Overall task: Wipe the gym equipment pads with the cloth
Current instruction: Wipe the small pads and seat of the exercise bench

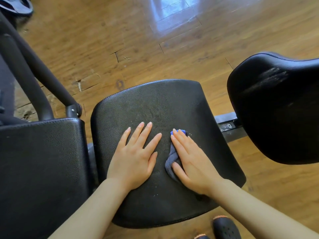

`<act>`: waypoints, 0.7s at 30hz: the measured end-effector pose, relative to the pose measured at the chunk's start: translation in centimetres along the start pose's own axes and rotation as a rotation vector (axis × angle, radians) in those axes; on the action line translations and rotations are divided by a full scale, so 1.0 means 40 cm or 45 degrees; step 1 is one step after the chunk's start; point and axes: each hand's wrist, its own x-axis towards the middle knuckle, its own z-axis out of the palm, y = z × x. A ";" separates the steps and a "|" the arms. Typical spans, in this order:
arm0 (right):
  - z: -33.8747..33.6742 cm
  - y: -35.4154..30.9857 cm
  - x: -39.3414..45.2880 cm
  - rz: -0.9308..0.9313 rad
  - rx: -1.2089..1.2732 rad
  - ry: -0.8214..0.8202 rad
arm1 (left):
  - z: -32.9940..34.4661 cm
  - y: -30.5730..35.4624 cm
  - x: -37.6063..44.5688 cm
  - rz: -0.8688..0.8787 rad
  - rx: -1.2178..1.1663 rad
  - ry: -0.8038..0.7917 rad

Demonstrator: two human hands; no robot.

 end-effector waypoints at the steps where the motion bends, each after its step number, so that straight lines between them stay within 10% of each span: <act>1: 0.000 -0.004 0.028 0.020 0.024 0.024 | 0.000 0.000 0.001 -0.001 -0.003 -0.001; 21: -0.104 -0.005 0.044 0.340 0.692 0.113 | -0.037 -0.063 -0.033 -0.069 0.082 -0.053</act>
